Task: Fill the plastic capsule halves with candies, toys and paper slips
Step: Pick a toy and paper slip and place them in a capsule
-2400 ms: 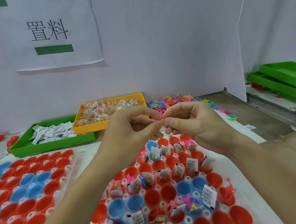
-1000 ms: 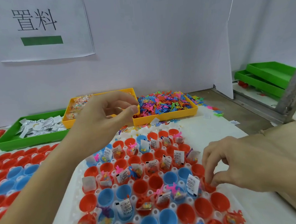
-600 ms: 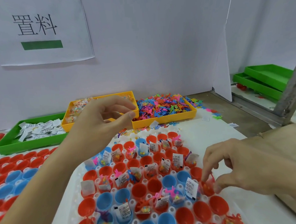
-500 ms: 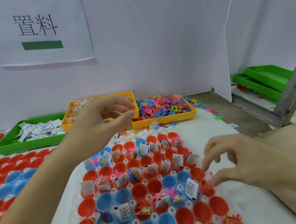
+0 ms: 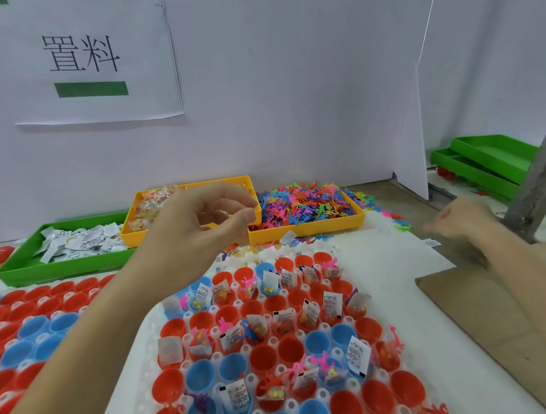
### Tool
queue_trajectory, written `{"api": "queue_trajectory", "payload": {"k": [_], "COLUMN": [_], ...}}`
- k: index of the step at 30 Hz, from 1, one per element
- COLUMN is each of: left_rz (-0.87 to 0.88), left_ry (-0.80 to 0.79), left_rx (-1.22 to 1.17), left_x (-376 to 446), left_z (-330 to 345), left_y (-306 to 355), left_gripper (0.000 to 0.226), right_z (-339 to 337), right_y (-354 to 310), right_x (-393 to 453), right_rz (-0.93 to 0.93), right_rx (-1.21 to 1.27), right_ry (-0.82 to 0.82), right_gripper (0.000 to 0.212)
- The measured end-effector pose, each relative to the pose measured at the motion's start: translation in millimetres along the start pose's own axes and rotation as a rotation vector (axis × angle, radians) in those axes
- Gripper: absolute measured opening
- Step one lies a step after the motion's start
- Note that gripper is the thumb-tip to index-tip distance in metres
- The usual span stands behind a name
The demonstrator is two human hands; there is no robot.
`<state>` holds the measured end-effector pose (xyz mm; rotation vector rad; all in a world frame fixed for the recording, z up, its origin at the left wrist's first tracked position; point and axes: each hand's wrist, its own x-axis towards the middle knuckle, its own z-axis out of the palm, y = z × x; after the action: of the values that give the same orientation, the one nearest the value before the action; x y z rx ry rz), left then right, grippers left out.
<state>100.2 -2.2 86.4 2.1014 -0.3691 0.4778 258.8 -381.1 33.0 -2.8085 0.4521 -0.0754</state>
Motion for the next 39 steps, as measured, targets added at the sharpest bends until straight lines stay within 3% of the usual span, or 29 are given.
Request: {"api": "queue_trajectory", "payload": {"k": [5,10,15,18,21,24,27,30,33,36,39], "left_rz": [-0.007,-0.013,-0.016,-0.015,-0.035,-0.098,-0.179,-0.153,-0.116,-0.052,0.121], "left_ry": [-0.010,-0.008,-0.013,-0.028,-0.089,-0.098,-0.036,-0.031,0.020,0.115,0.153], "left_rx": [0.008,0.002,0.019,0.017,-0.006,-0.011,-0.120,-0.114,-0.066,0.068,0.267], "left_x": [-0.1,0.0,-0.2,-1.1,-3.4,-6.1,-7.5,-7.9,-8.5,-9.4,-11.0], "left_z": [1.5,3.3,4.4,9.0,23.4,38.6,43.5,43.3,43.7,45.1,44.7], "left_y": [-0.1,-1.1,-2.7,-0.9,4.8,9.0,12.2,13.3,11.2,10.7,14.6], "left_gripper": [0.008,0.010,0.012,0.012,0.008,0.015,0.026,0.011,0.006,0.015,0.018], "right_z": [33.9,51.0,58.5,51.4,31.7,18.5,13.2,11.6,11.0,8.8,2.2], "right_y": [23.5,28.0,21.9,-3.1,-51.4,-88.6,-106.7,-112.5,-113.7,-112.7,-111.5], "right_x": [-3.9,-2.5,-4.2,-23.1,-74.4,-128.2,-159.9,-173.5,-177.6,-176.2,-176.9], "right_rz": [-0.022,-0.075,-0.130,-0.250,-0.404,-0.561,-0.596,-0.575,-0.532,-0.415,-0.323], "right_rx": [0.218,0.265,0.218,0.472,1.044,1.333,1.404,1.419,1.413,1.363,1.296], "right_ry": [0.034,0.102,0.185,0.229,-0.049,-0.353,-0.509,-0.617,-0.617,-0.574,-0.658], "right_gripper": [0.025,0.008,0.020,0.012,0.017,0.027,0.030,0.034,0.032,0.022,0.037]}}
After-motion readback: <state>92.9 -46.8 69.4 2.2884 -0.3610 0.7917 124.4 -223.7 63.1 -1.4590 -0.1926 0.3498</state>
